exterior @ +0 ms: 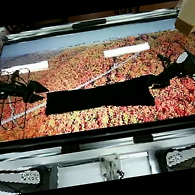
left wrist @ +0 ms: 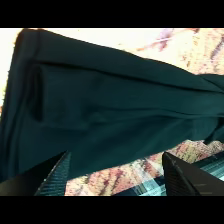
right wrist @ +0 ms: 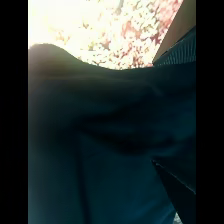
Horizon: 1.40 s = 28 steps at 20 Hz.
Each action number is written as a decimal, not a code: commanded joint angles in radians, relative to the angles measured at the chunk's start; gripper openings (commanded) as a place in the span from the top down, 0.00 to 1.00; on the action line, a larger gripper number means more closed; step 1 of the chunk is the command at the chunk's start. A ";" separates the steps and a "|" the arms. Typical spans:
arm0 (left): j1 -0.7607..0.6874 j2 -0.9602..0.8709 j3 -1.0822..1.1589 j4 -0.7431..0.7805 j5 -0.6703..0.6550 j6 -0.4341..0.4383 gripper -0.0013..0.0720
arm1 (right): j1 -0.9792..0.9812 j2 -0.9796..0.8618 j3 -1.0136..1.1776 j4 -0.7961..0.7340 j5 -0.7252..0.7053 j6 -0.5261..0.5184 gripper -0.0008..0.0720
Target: Fold the shirts.
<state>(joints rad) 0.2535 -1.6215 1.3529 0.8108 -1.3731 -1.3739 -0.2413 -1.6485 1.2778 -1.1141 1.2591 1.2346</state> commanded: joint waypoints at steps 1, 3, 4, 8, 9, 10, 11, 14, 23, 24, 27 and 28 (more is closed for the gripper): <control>-0.013 0.070 0.007 0.000 -0.019 0.000 0.07 | 0.008 -0.061 0.002 0.037 0.025 -0.024 0.09; -0.033 0.102 0.007 0.000 -0.019 0.003 0.07 | 0.020 -0.092 0.002 0.069 0.029 -0.022 0.09; -0.050 0.113 0.007 0.000 -0.018 0.004 0.07 | 0.033 -0.106 0.002 0.087 0.032 -0.022 0.09; -0.155 0.120 0.006 0.000 -0.015 0.003 0.33 | 0.095 -0.132 0.003 0.087 0.042 0.010 0.42; -0.193 0.120 0.006 0.000 -0.015 0.004 0.46 | 0.101 -0.128 0.008 0.094 0.050 0.017 0.74; -0.236 0.119 0.004 0.000 -0.014 0.004 0.47 | 0.102 -0.113 0.016 0.102 0.071 0.043 0.89; -0.290 0.119 -0.008 0.000 0.011 0.003 0.53 | 0.103 -0.082 0.017 0.113 0.083 0.041 0.89; -0.488 0.114 -0.102 0.000 0.240 -0.003 0.93 | 0.103 0.079 0.017 0.137 0.129 0.069 0.89; -0.888 -0.073 -0.134 -0.393 0.692 0.004 0.94 | 0.103 0.549 0.017 0.137 0.432 0.287 0.89; -0.914 -0.103 -0.126 -0.437 0.692 0.010 0.94 | 0.103 0.586 0.017 0.138 0.437 0.308 0.89; -0.996 -0.166 -0.070 -0.533 0.666 0.071 0.94 | 0.103 0.663 0.017 0.157 0.439 0.351 0.89; -1.012 -0.172 -0.050 -0.536 0.666 0.072 0.94 | 0.103 0.672 0.018 0.169 0.439 0.356 0.89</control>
<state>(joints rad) -0.6880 -1.7458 1.2625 0.3779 -0.7341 -1.3338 -0.1379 -1.0466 1.2938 -0.9672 1.6787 1.5379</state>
